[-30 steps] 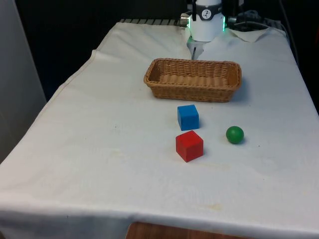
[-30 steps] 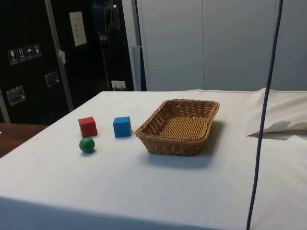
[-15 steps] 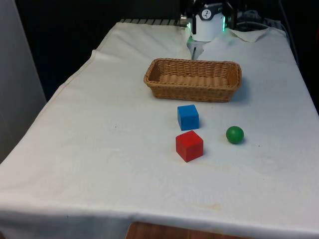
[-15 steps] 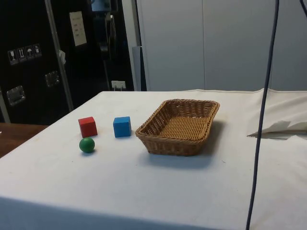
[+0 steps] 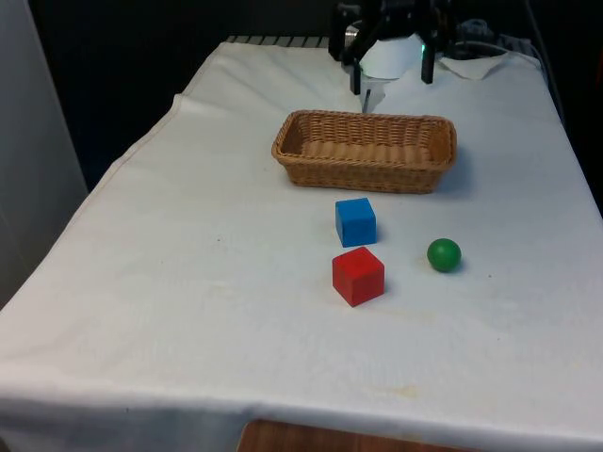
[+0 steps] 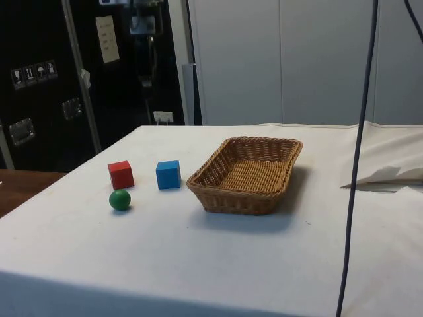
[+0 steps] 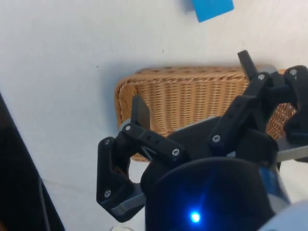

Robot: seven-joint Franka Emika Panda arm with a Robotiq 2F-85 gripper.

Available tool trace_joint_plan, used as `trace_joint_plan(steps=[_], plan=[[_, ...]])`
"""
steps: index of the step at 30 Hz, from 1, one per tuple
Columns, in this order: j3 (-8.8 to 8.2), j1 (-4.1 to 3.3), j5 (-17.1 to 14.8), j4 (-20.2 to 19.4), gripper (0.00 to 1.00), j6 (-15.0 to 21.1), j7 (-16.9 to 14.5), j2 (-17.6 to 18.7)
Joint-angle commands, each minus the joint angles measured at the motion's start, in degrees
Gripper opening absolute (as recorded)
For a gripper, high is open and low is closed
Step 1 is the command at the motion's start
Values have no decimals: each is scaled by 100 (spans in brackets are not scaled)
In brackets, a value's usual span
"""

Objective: Place all non-red objects into the basket.

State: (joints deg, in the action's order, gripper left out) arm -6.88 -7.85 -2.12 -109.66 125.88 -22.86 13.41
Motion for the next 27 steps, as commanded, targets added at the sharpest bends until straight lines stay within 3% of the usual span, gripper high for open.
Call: trace_joint_plan(steps=[1,2,6,9,10,15,27], plan=[[0,29,-46,0,100,103,-126,74],[-6,6,-6,0,100,29,-46,29],[-52,69,-57,11,100,241,-344,258],[-86,86,-69,17,100,321,-470,361],[-103,52,-17,11,100,264,-390,321],[-132,103,-120,-6,100,447,-693,510],[-149,92,-132,46,100,636,-682,831]])
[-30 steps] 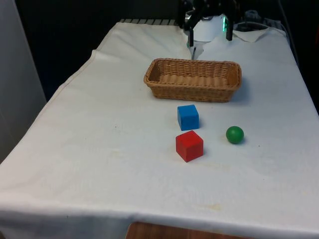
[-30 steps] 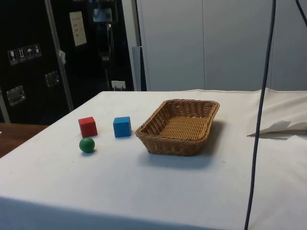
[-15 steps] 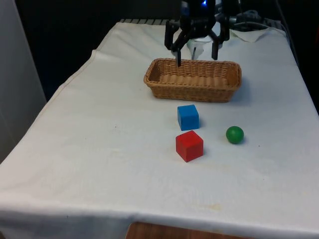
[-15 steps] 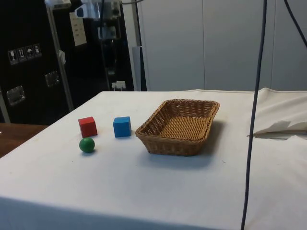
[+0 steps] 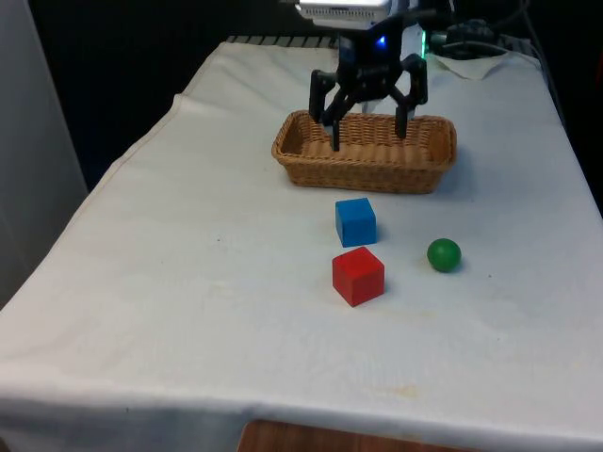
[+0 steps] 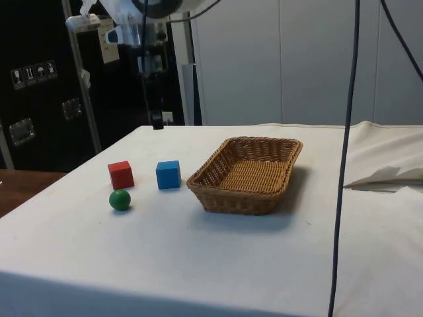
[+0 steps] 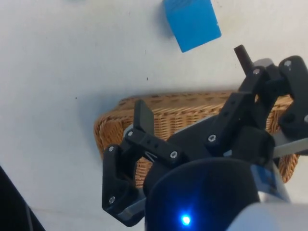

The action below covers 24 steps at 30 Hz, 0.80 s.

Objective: Place all non-red objects into the basket.

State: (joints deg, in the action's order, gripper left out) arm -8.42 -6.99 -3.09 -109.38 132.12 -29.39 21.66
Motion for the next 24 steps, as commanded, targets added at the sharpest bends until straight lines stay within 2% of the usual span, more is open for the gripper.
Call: trace_joint_plan(steps=[1,8,9,10,14,18,24], plan=[[0,6,-34,34,100,34,34,57],[-6,0,-46,29,100,138,286,212],[-6,0,-6,34,100,63,235,166],[-6,6,-46,29,100,166,372,258],[6,11,-80,40,100,235,498,355],[-6,0,-57,34,100,235,510,378],[34,29,-212,6,100,407,418,407]])
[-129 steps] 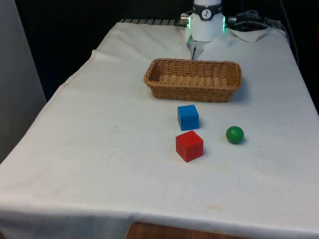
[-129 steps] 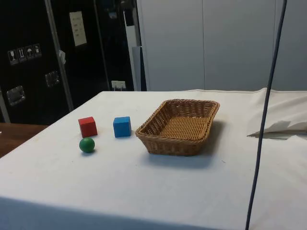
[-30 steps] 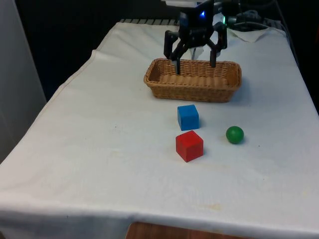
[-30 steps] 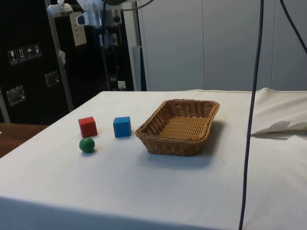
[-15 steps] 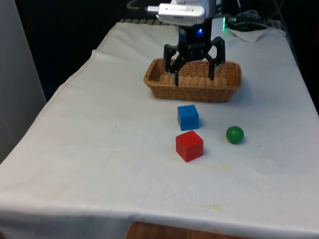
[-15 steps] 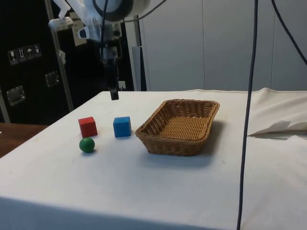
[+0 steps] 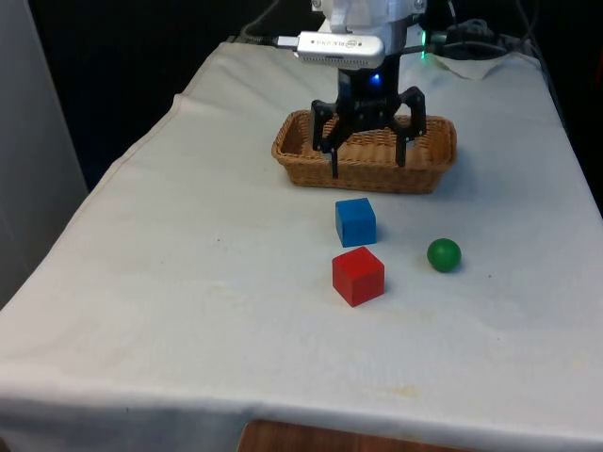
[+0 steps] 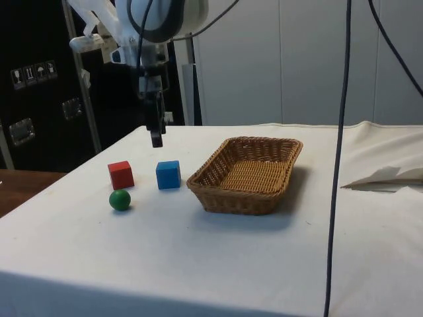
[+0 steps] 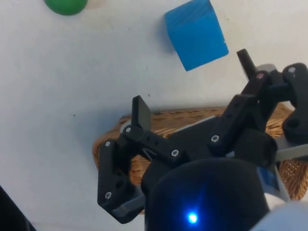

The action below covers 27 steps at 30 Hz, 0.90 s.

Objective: Place all non-red objects into the basket.

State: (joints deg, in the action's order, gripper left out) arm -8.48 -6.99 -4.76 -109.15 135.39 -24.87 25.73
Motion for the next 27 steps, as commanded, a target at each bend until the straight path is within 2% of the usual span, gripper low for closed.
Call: trace_joint_plan(steps=[1,2,3,5,11,12,13,19,20,22,27], plan=[[46,34,-103,-23,100,126,-69,17],[52,34,-143,-23,100,155,-97,34],[0,0,-69,-17,100,69,-46,17],[52,40,-206,-29,100,218,-143,63],[46,40,-418,-40,100,453,-315,218],[6,0,-367,-34,100,390,-269,212],[46,34,-435,-46,100,487,-338,235],[40,40,-453,-69,100,676,-481,367],[0,11,-407,-57,100,584,-413,350],[34,52,-447,-80,100,722,-539,413],[23,52,-441,-63,100,751,-625,510]])
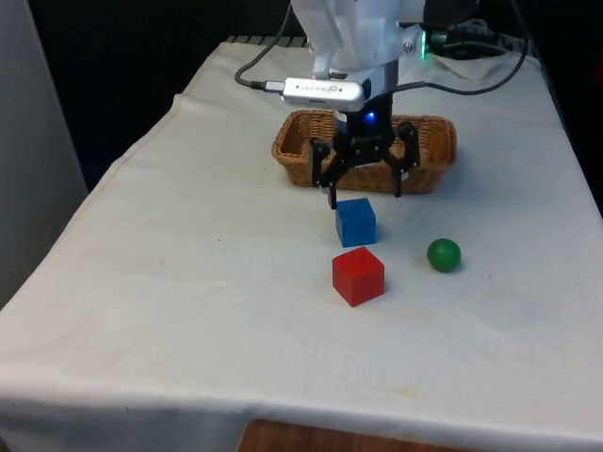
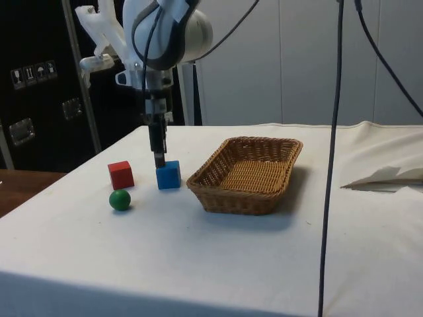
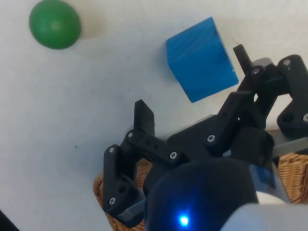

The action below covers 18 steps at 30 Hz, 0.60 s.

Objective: Place all non-red objects into the basket.

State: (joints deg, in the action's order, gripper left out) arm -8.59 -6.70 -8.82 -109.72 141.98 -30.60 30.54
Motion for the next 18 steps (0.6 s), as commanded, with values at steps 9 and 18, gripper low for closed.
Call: trace_joint_plan(steps=[9,18], plan=[[-29,11,0,6,100,160,-40,178],[-23,74,-34,46,100,407,-57,424]])
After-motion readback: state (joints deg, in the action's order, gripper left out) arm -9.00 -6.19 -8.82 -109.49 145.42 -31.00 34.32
